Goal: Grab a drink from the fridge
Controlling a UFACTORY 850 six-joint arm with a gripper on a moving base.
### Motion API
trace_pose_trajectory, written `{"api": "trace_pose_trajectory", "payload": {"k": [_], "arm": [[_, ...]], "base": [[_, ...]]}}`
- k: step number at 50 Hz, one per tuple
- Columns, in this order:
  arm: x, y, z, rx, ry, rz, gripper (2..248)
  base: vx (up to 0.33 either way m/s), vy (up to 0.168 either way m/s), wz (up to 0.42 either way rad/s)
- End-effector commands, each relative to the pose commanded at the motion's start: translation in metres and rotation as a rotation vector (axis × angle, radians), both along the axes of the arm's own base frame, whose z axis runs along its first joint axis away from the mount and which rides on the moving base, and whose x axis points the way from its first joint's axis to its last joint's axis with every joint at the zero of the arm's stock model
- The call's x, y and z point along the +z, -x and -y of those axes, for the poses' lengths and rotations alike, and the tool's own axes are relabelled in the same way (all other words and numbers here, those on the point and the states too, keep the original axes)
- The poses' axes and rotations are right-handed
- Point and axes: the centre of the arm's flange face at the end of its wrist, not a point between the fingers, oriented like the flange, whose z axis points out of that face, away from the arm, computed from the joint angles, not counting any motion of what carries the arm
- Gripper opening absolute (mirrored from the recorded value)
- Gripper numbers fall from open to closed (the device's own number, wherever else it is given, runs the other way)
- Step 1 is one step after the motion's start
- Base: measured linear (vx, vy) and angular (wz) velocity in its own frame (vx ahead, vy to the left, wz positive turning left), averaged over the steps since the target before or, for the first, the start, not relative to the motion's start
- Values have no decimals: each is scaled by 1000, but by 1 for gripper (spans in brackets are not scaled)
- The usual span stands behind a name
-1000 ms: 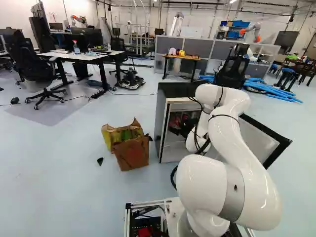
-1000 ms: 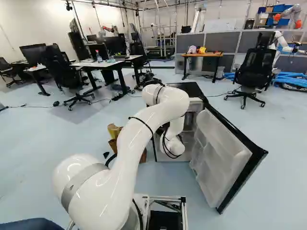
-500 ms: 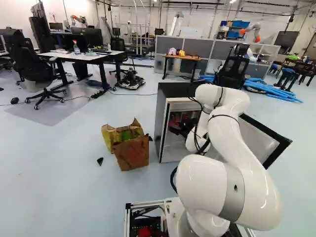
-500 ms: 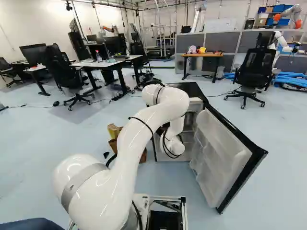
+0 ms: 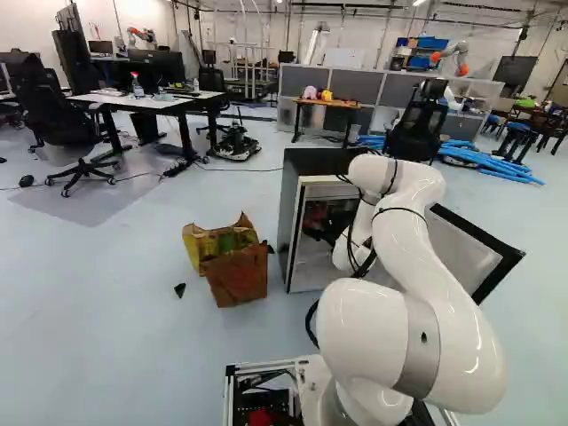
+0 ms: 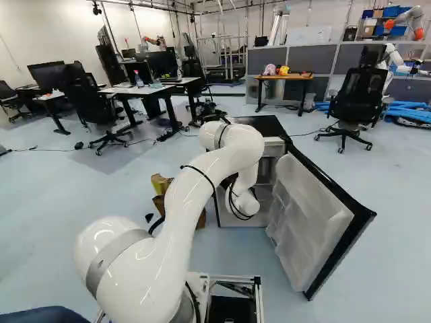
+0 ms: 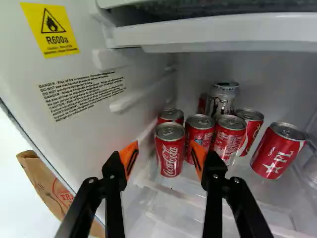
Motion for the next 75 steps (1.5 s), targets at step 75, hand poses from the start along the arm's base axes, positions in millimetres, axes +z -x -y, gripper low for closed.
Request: {"api": "trace_pose_trajectory", "payload": {"k": [75], "arm": [[-9, -26, -1, 22, 35, 15, 91]], "base": [[0, 0, 0]]}}
